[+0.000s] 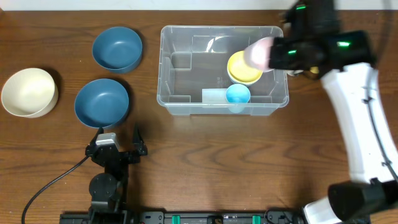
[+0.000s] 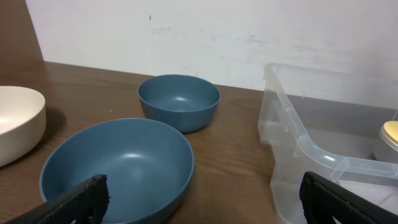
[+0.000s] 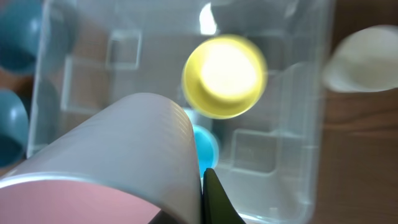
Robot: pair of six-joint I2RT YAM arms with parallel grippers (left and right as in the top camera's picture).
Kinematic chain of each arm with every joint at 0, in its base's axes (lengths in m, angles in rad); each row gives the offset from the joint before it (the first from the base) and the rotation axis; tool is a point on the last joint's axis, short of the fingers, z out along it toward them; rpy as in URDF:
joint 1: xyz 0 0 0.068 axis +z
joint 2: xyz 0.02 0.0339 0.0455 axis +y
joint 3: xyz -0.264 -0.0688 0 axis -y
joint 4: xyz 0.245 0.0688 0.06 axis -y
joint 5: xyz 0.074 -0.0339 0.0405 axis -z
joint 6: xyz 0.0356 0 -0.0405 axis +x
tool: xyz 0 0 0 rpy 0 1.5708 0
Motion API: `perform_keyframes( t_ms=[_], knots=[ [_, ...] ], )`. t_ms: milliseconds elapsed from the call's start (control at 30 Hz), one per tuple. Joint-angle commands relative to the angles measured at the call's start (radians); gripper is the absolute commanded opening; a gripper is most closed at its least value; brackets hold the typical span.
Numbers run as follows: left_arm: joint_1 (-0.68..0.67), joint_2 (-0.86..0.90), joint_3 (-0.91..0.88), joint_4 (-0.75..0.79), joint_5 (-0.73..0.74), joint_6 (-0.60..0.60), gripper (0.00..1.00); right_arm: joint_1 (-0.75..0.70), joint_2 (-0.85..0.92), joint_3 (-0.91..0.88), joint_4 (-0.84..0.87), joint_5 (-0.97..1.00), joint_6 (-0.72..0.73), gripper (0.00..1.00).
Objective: Pack container
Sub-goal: 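Grasp the pink cup and carry it into the bin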
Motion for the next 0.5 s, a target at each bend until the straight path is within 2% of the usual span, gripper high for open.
perform_keyframes(
  t_ms=[0,200,467],
  knots=[
    [-0.004,-0.005,-0.023,-0.033,-0.019,0.002,0.98,0.084,0.064,-0.002,-0.02,0.089,0.047,0.01],
    [-0.004,-0.005,-0.023,-0.033,-0.019,0.002,0.98,0.164,0.159,-0.002,-0.097,0.174,0.09,0.01],
    [-0.004,-0.005,-0.023,-0.033,-0.019,0.002,0.98,0.17,0.172,-0.015,-0.145,0.25,0.103,0.01]
  ],
)
